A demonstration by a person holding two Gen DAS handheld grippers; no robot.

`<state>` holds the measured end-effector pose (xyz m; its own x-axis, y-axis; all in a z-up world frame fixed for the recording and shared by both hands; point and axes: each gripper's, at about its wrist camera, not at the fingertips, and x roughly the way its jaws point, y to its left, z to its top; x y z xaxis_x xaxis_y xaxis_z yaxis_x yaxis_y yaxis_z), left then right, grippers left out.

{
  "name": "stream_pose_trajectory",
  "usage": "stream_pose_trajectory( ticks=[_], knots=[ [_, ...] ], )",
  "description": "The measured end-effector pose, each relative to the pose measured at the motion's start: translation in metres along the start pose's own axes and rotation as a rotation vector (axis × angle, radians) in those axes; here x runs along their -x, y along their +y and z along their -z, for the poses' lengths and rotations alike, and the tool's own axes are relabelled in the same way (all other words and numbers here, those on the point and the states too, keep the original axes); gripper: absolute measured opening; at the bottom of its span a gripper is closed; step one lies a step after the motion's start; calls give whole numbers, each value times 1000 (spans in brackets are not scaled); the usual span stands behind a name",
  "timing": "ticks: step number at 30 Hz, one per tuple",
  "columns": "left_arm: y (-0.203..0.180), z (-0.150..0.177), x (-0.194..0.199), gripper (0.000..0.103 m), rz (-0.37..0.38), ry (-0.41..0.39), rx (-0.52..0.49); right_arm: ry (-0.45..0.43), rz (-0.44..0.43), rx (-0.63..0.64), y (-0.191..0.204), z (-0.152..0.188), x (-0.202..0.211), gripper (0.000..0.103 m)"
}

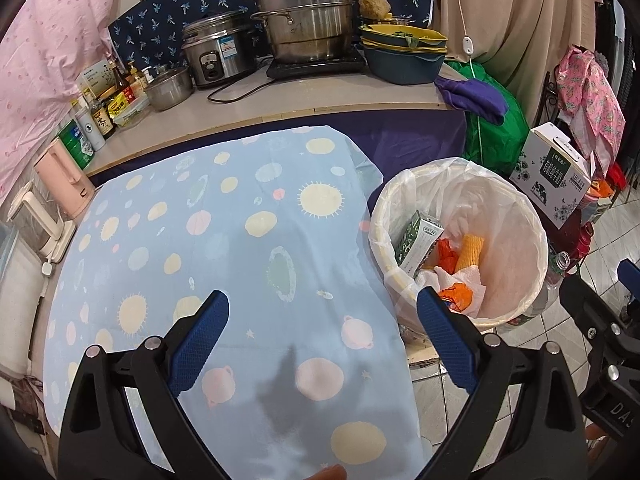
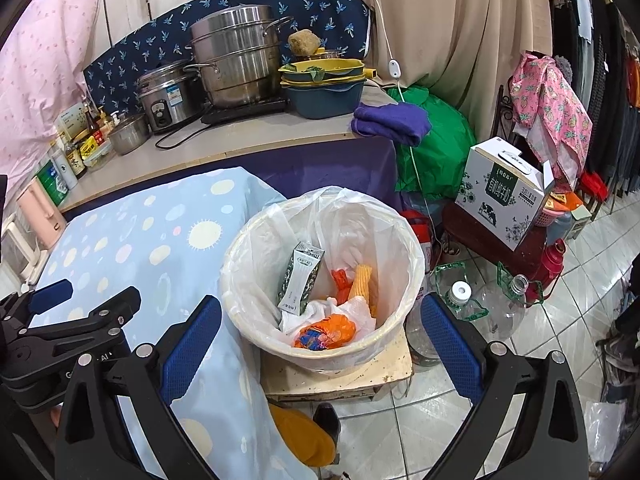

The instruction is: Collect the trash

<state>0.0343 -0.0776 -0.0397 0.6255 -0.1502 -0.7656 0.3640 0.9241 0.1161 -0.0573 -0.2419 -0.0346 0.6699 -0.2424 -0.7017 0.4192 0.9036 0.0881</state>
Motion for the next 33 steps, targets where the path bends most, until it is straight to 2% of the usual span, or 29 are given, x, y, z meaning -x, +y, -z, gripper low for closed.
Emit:
stream_pose_trajectory(
  ticks=[33],
  knots=[
    [-10, 3, -2, 91, 4, 15, -20, 13, 17, 7, -6, 2, -2, 96]
  ],
)
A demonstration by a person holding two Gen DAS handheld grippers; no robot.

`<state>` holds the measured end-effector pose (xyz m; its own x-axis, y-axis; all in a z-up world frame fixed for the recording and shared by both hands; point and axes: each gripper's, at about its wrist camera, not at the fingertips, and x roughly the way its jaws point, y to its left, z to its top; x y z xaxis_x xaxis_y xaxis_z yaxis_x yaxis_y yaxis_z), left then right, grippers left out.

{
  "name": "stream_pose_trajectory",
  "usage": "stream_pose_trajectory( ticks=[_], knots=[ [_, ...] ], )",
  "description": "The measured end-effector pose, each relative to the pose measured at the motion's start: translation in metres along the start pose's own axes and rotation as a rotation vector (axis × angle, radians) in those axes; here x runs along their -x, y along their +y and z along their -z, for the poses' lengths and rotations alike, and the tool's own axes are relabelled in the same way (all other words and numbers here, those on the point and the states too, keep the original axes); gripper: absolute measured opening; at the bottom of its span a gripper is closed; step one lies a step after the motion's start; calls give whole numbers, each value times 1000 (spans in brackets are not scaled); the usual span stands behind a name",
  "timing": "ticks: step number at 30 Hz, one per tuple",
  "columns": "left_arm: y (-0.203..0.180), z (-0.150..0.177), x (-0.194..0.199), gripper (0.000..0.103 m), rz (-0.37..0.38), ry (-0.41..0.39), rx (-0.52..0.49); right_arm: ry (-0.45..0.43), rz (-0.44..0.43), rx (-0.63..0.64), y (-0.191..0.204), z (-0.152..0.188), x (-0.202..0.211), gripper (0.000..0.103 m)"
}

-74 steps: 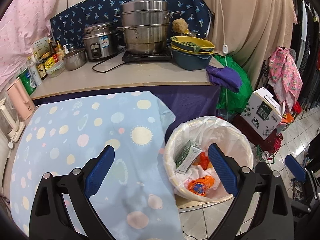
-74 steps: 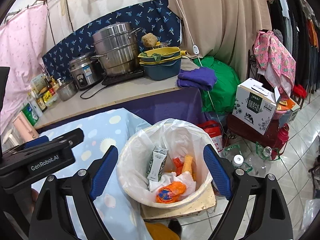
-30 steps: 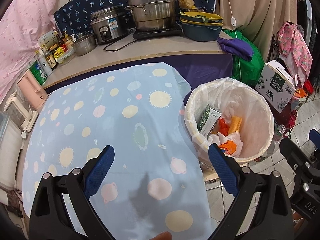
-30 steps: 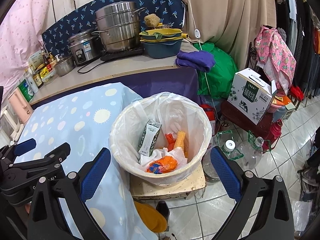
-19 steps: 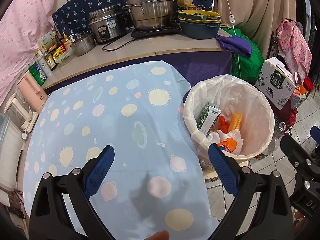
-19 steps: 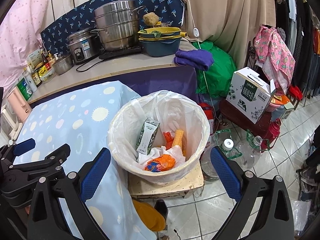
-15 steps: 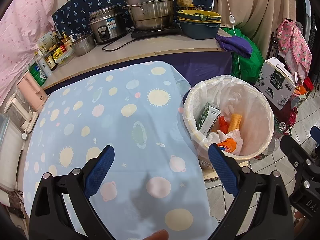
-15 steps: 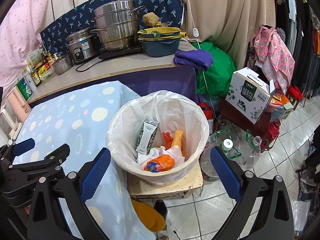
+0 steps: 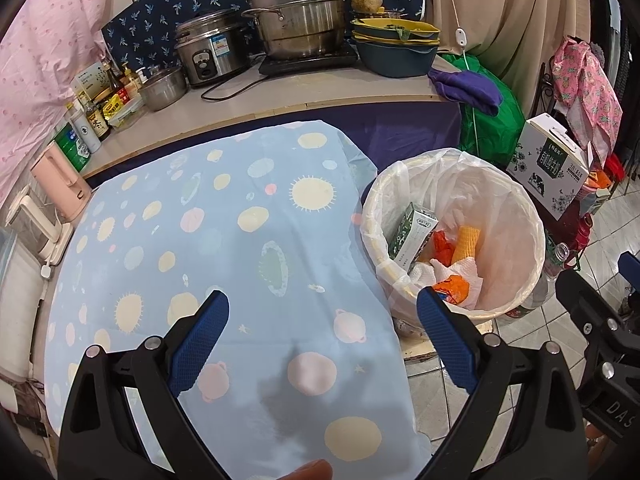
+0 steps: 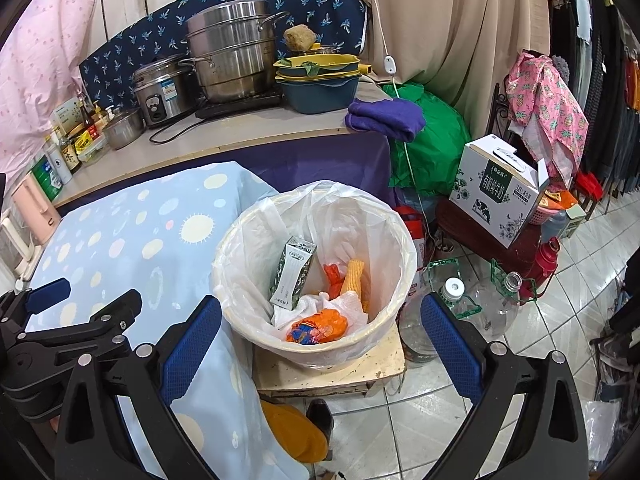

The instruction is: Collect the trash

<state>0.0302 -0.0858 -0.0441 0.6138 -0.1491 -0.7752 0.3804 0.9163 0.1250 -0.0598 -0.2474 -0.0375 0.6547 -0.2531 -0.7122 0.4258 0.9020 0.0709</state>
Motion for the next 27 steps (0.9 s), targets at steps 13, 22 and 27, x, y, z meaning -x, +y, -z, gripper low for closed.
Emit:
stream_pose_trajectory(
  ticks=[13, 22, 27],
  knots=[
    [-2, 3, 4, 91, 6, -5, 2, 1, -1, 2, -1, 1, 2, 96],
    [-4, 4, 8, 91, 6, -14, 12, -3, 2, 2, -2, 3, 3, 96],
    [-6, 4, 7, 91, -1, -11, 14, -2, 4, 1, -1, 4, 4, 96]
  ],
)
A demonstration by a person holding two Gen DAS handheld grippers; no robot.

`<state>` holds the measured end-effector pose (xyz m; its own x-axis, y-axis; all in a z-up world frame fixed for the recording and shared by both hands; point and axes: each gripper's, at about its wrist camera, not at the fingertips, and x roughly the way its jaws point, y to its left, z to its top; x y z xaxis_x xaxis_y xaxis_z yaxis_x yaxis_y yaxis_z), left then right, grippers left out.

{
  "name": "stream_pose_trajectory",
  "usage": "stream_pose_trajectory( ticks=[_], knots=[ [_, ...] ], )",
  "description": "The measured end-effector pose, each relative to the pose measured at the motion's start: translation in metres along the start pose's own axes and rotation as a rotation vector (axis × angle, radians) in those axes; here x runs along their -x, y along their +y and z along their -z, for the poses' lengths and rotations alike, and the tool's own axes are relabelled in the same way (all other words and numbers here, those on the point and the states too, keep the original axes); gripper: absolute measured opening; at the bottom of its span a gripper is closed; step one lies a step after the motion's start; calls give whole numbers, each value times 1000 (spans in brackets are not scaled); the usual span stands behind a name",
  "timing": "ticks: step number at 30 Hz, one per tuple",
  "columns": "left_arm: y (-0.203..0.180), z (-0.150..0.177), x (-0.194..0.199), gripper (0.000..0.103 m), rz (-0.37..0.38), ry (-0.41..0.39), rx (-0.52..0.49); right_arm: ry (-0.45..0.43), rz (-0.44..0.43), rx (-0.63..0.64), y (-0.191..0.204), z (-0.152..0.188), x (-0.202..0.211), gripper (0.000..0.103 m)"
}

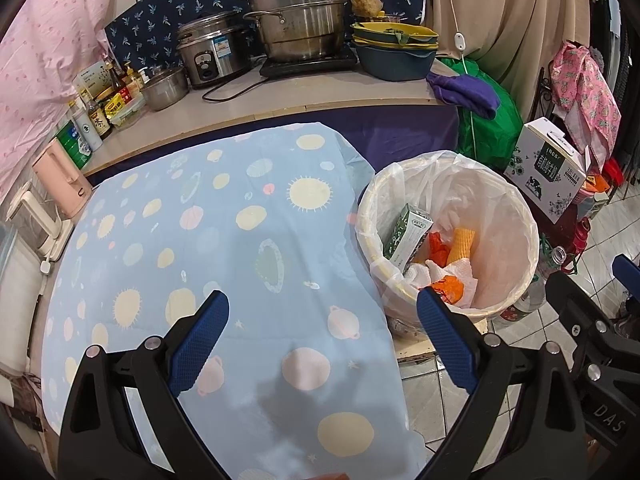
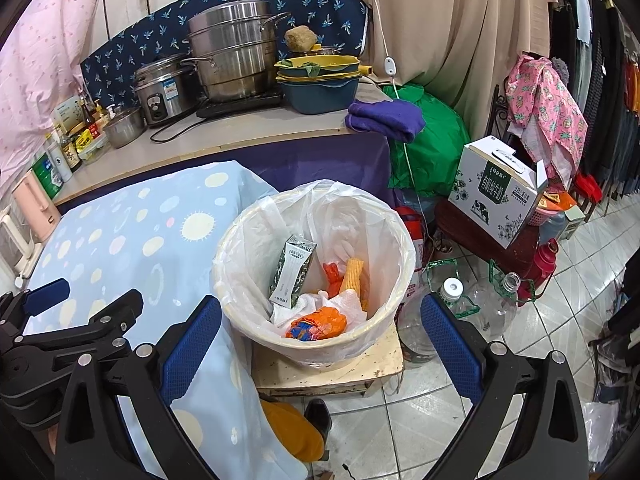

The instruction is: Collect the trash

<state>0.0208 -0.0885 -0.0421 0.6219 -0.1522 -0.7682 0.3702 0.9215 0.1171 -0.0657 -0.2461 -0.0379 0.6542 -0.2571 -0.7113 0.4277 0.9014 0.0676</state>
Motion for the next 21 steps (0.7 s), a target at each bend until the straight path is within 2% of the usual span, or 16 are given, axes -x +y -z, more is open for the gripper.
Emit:
stream_pose_trajectory(
  ticks=[21],
  knots=[
    [-2, 2, -2, 91, -2, 13, 6, 6, 3, -6, -5, 1, -2, 96]
  ],
)
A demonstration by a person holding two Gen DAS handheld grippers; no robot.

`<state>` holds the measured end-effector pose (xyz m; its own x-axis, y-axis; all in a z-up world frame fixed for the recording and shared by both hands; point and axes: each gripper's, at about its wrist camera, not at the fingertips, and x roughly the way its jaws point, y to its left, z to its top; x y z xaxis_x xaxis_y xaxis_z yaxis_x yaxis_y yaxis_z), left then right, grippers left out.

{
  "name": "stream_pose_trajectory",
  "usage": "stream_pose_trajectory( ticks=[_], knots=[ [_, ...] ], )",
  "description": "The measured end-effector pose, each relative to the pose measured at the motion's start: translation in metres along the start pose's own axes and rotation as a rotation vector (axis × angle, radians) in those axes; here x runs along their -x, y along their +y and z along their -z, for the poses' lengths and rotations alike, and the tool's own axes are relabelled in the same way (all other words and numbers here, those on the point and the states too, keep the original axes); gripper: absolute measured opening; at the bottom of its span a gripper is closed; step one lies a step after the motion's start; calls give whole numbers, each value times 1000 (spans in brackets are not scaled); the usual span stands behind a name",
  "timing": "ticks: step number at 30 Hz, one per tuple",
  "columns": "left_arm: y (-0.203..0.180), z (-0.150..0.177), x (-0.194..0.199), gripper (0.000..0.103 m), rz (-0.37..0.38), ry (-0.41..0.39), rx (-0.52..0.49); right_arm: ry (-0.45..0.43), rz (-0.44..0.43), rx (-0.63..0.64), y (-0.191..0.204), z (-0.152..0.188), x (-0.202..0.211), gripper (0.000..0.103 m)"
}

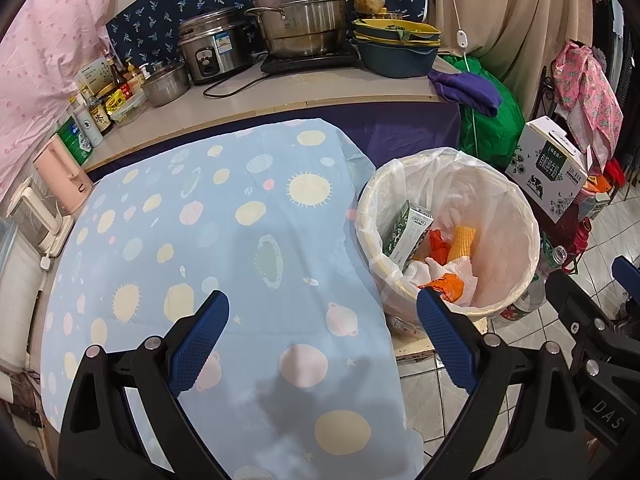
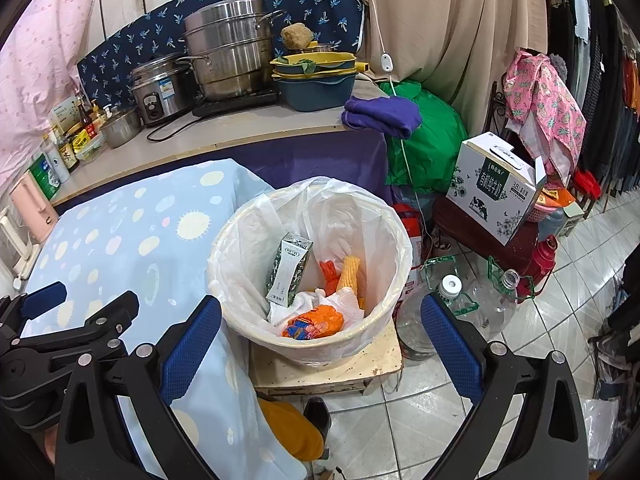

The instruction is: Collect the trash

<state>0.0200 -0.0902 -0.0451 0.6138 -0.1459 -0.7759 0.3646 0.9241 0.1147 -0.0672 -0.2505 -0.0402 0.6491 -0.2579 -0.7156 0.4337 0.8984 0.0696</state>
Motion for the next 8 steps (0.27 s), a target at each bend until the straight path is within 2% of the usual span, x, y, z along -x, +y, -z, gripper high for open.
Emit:
stream_pose_trajectory(
  ticks=[8],
  knots=[
    [1, -1, -1, 91, -1, 2, 9, 0, -5, 8, 2, 0, -3, 96]
  ],
)
